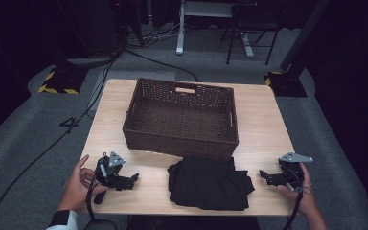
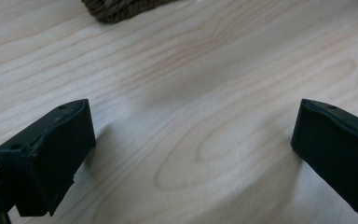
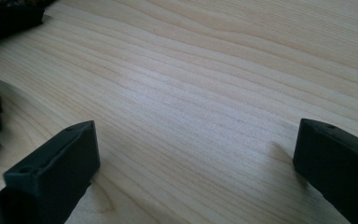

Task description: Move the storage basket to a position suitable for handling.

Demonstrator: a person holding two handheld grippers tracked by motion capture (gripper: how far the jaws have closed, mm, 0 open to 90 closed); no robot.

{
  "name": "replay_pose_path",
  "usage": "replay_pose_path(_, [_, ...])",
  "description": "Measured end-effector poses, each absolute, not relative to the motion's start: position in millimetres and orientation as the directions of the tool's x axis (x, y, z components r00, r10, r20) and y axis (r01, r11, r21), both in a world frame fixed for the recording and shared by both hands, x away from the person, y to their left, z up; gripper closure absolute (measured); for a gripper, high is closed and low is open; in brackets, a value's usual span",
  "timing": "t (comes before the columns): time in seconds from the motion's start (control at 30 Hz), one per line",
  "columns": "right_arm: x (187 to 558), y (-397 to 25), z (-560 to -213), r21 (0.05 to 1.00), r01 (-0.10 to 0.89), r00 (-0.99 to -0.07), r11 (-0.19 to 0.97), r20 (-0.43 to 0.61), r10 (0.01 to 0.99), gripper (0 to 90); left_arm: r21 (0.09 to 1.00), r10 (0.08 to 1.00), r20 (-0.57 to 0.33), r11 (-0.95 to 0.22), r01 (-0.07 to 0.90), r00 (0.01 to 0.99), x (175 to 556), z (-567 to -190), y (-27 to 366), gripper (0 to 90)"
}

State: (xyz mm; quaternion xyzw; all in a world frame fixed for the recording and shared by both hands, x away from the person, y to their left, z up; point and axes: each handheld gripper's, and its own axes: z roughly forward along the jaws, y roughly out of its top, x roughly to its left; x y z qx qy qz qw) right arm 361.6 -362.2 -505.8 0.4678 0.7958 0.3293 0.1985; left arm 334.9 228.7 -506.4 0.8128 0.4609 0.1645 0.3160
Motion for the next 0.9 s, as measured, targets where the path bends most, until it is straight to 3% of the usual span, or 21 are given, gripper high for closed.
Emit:
replay_pose_path(0.17, [364, -362, -506, 0.709, 0.610, -0.495, 0.354, -0.008, 0.869, 0.4, 0.665, 0.893, -0.028, -0.319, 0.676, 0.449, 338, -506, 217, 0.0])
replay_pose_path(0.27, [365, -363, -505, 0.706, 0.611, -0.500, 0.358, -0.007, 0.866, 2.6, 0.664, 0.877, -0.025, -0.344, 0.664, 0.480, 343, -506, 219, 0.0])
replay_pose_path(0.37, [367, -368, -503, 0.734, 0.589, -0.499, 0.338, 0.002, 0.867, 22.3, 0.664, 0.878, -0.028, -0.342, 0.666, 0.479, 347, -506, 220, 0.0])
replay_pose_path(0.47, [375, -369, -500, 0.741, 0.586, -0.493, 0.329, 0.003, 0.870, 16.4, 0.664, 0.870, -0.029, -0.351, 0.660, 0.493, 349, -506, 224, 0.0])
replay_pose_path(0.57, [382, -365, -489, 0.758, 0.570, -0.509, 0.318, 0.022, 0.861, 19.7, 0.666, 0.861, -0.026, -0.364, 0.651, 0.508, 352, -506, 224, 0.0])
replay_pose_path(0.73, [395, -338, -447, 0.797, 0.495, -0.538, 0.347, -0.033, 0.842, 19.8, 0.664, 0.843, -0.020, -0.390, 0.638, 0.537, 349, -506, 219, 0.3])
replay_pose_path(0.9, [408, -306, -407, 0.839, 0.436, -0.591, 0.325, -0.005, 0.807, 18.2, 0.665, 0.828, -0.013, -0.411, 0.623, 0.560, 342, -506, 216, 0.4])
